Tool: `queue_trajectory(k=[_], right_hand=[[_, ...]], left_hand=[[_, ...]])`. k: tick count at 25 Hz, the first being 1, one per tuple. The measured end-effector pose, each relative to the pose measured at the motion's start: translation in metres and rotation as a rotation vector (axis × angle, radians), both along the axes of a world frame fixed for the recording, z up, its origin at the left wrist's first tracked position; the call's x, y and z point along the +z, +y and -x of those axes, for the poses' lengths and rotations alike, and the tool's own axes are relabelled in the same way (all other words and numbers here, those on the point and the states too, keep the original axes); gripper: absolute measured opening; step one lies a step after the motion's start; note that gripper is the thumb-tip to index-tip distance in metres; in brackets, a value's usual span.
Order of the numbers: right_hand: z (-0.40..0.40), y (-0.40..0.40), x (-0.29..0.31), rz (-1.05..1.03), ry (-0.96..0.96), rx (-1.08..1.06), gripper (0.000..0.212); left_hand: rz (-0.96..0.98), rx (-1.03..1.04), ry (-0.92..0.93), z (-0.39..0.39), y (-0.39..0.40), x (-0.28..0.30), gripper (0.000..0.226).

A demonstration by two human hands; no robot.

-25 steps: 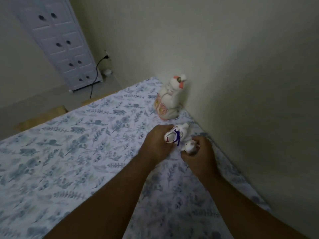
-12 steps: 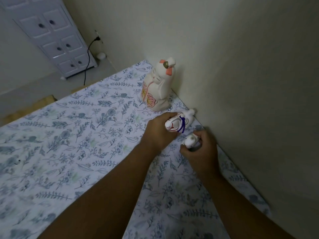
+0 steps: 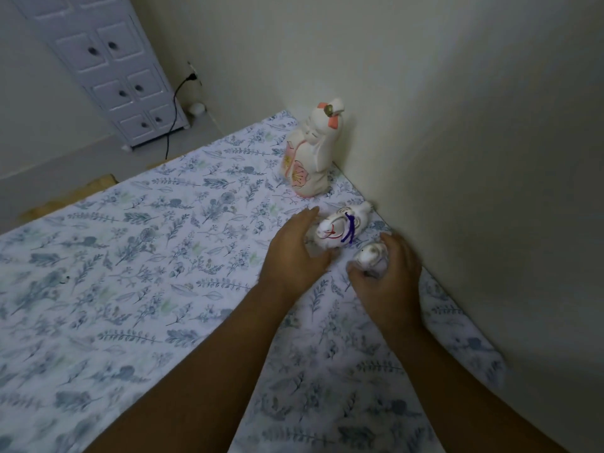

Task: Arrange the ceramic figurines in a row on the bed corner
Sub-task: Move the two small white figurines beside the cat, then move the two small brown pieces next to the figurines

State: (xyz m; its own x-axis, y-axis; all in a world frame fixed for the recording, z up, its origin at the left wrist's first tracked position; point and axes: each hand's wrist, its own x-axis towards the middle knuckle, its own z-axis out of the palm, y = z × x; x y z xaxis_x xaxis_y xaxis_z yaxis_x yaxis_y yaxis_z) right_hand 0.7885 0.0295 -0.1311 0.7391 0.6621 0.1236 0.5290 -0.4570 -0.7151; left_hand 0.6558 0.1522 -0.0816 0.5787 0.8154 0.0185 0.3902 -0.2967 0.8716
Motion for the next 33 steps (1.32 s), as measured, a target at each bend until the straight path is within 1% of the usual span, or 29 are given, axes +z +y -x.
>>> queue_trajectory(k=[2, 4, 6, 10, 12, 15, 16, 18, 20, 21, 23, 24, 25, 28, 31, 33], right_hand=[[0.032, -0.008, 0.019, 0.020, -0.086, 0.073, 0.072], [0.075, -0.015, 0.032, 0.039, -0.130, 0.213, 0.065], [0.134, -0.022, 0.037, 0.086, -0.139, 0.394, 0.062], [0.257, -0.045, 0.039, 0.202, -0.120, 0.727, 0.063], [0.309, -0.057, 0.037, 0.266, -0.095, 0.866, 0.068], [0.366, -0.065, 0.032, 0.378, -0.043, 1.033, 0.078], [0.378, -0.064, 0.028, 0.417, 0.005, 1.043, 0.079], [0.397, -0.062, 0.024, 0.479, 0.137, 0.963, 0.080], [0.409, -0.056, 0.020, 0.454, 0.200, 0.876, 0.074], [0.412, -0.053, 0.018, 0.415, 0.208, 0.862, 0.064], [0.416, -0.049, 0.021, 0.354, 0.257, 0.834, 0.028], [0.416, -0.049, 0.024, 0.347, 0.283, 0.814, 0.017], [0.411, -0.050, 0.027, 0.331, 0.304, 0.781, 0.014], [0.374, -0.060, 0.034, 0.261, 0.369, 0.604, 0.015], [0.296, -0.072, 0.039, 0.199, 0.466, 0.426, 0.018], [0.235, -0.082, 0.041, 0.176, 0.418, 0.323, 0.018]], left_hand=[[-0.062, 0.070, 0.110, 0.047, -0.018, 0.003, 0.072], [-0.077, 0.147, 0.229, 0.106, -0.041, 0.004, 0.074], [-0.067, 0.245, 0.317, 0.178, -0.074, 0.013, 0.077], [-0.031, 0.426, 0.481, 0.310, -0.144, 0.025, 0.081], [0.010, 0.487, 0.486, 0.361, -0.170, 0.023, 0.083], [0.152, 0.531, 0.389, 0.417, -0.188, 0.012, 0.087], [0.190, 0.522, 0.351, 0.429, -0.189, 0.004, 0.087], [0.248, 0.495, 0.300, 0.441, -0.187, -0.008, 0.082], [0.284, 0.472, 0.302, 0.446, -0.181, -0.012, 0.066], [0.284, 0.471, 0.316, 0.446, -0.178, -0.012, 0.051], [0.262, 0.486, 0.323, 0.445, -0.175, -0.010, 0.020], [0.257, 0.490, 0.302, 0.444, -0.174, -0.009, 0.013], [0.252, 0.485, 0.288, 0.439, -0.173, -0.010, 0.011], [0.201, 0.414, 0.287, 0.403, -0.164, -0.007, 0.013], [0.103, 0.287, 0.255, 0.328, -0.150, -0.002, 0.013], [0.069, 0.198, 0.226, 0.266, -0.145, 0.000, 0.015]])
